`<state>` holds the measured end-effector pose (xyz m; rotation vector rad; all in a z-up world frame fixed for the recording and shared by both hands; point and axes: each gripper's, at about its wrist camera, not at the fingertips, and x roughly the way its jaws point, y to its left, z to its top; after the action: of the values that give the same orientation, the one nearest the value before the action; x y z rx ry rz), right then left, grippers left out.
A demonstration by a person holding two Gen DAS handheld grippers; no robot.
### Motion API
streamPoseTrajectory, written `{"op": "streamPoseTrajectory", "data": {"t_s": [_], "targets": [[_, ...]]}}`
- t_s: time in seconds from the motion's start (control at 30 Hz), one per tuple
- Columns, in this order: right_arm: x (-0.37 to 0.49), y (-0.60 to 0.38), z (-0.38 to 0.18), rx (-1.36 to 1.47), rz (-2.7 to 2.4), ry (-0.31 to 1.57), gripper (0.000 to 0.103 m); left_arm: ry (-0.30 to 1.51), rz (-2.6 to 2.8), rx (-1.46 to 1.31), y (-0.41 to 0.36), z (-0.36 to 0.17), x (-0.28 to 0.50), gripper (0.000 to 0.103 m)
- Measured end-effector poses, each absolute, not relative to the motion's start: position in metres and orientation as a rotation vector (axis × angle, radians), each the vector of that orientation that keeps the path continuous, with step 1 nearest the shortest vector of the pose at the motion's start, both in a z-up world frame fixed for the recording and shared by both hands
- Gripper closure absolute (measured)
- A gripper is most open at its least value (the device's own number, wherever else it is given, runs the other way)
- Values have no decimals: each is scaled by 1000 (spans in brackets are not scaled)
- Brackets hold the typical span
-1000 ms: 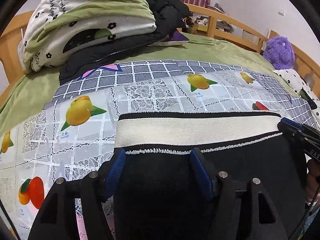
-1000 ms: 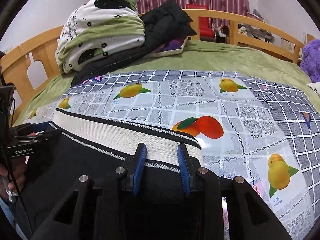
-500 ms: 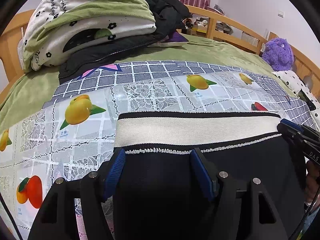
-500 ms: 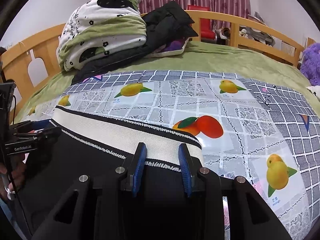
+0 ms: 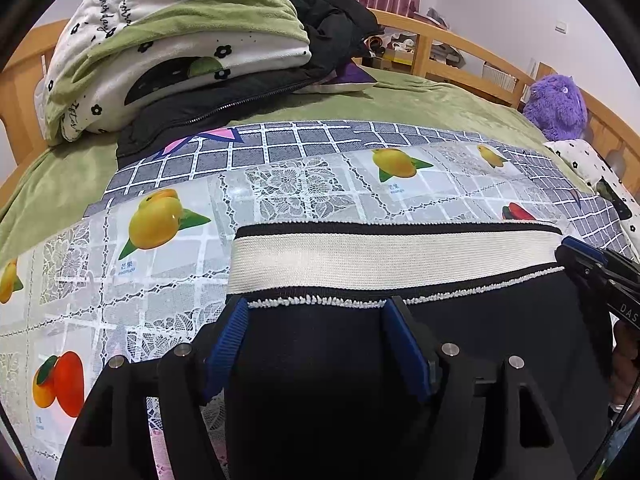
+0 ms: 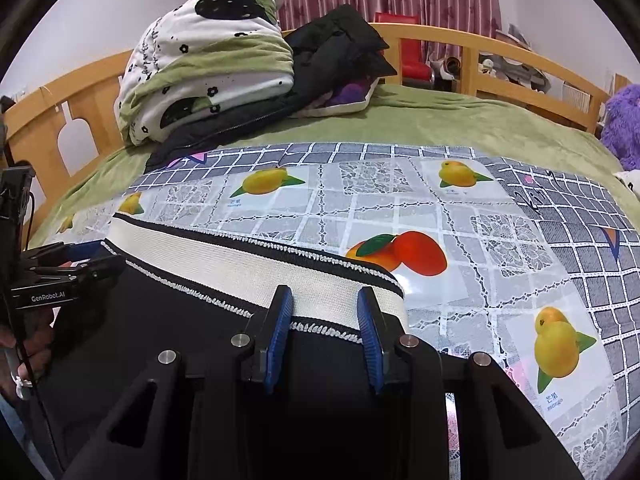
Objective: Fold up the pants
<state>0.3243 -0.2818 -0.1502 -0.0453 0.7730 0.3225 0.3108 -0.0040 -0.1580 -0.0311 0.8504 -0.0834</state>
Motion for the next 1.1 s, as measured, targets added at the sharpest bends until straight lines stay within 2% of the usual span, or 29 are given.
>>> {"op": "streamPoseTrajectory", "data": {"t_s": [0.73, 0.8, 0.87, 1.0, 1.07, 1.1], "targets": [[323, -282, -150, -53, 317, 770, 70, 850, -83, -29, -4, -158, 310, 33], [323, -280, -148, -61, 309, 772, 70, 855, -79, -33, -3, -158, 310, 29], [322, -277, -147, -84, 300, 774, 70, 879, -71, -63, 4, -161, 313, 20], [324, -282, -143, -72, 314, 819, 69, 962, -159, -142, 18, -163, 308, 23], [321, -286, -138, -61, 316, 862, 67, 1005, -189, -139, 18, -163, 290, 32], [316, -289, -136, -54, 314, 882, 65, 1014, -201, -131, 17, -162, 276, 32]]}}
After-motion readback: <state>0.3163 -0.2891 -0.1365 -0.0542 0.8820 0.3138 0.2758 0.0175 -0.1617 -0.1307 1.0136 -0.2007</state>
